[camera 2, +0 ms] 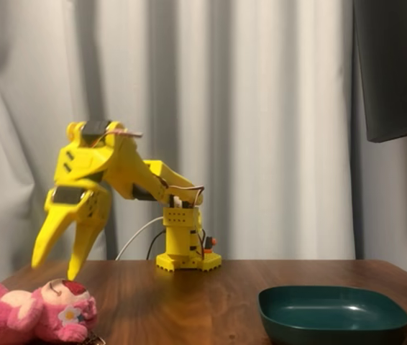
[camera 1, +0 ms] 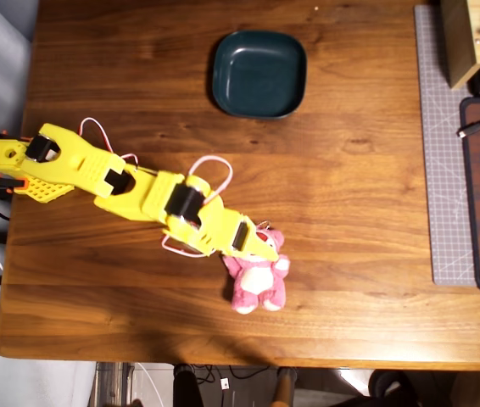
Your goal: Grasp a strawberry bear and put it in the bin.
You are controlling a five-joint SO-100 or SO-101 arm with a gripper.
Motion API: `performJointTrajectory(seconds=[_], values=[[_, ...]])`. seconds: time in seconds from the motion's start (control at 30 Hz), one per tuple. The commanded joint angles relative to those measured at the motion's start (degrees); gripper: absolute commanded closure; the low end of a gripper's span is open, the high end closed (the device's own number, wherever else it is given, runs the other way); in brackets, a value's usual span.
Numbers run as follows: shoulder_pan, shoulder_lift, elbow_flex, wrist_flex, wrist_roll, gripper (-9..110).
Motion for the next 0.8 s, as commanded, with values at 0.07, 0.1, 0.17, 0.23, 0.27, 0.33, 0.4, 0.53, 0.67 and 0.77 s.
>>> performJointTrajectory(seconds=[0.07,0.1,0.17,0.23,0.27,0.33,0.4,0.53,0.67,0.77], values=[[-0.5,0.4,-0.3,1.8,-1.0,65],[-0.2,0.4,-0.3,1.8,-1.0,64],[0.5,0.3,-0.3,1.7,-1.0,64],[1.4,0.0,-0.3,1.3,-1.0,62],[1.9,-0.1,-0.3,1.0,-1.0,60],[2.8,-0.4,-0.4,-0.6,-1.0,59],[3.7,-2.0,-2.0,-2.5,-0.9,58],[4.6,-4.1,-4.0,-4.3,-0.4,59],[4.4,-5.0,-4.7,-4.6,-0.4,59],[3.8,-5.6,-5.0,-4.7,-0.2,59]])
